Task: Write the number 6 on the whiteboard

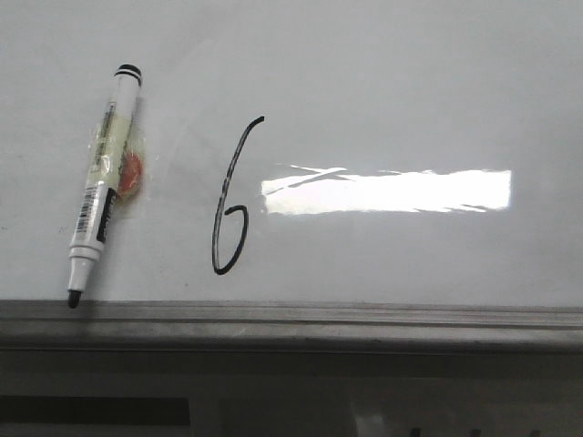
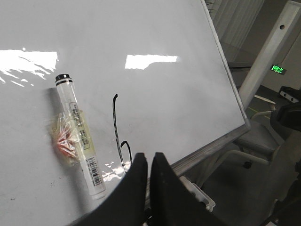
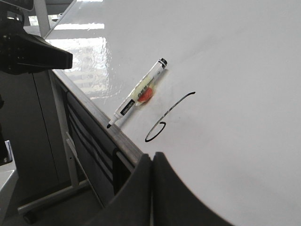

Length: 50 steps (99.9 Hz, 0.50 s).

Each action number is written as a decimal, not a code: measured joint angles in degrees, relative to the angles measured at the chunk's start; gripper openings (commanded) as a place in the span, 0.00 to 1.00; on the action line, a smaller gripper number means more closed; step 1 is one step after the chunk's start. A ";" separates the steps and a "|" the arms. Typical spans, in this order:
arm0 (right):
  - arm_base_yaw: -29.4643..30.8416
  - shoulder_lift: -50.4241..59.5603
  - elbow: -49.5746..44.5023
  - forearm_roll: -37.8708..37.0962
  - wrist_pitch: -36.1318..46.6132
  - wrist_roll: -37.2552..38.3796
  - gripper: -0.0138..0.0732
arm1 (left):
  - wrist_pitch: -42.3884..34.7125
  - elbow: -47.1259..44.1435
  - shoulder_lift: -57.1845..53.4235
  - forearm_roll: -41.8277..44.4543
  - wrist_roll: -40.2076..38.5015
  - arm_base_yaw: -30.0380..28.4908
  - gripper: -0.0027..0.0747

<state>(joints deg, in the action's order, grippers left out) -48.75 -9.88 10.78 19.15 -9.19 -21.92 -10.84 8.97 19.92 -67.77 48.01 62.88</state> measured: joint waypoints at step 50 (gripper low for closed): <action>0.00 2.16 -0.36 0.00 0.12 0.00 0.09 | 0.22 0.00 -0.03 0.00 0.04 0.00 0.01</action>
<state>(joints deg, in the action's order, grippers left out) -48.75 -7.72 10.42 19.15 -9.07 -21.92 -10.62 8.97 19.89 -67.77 48.04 62.88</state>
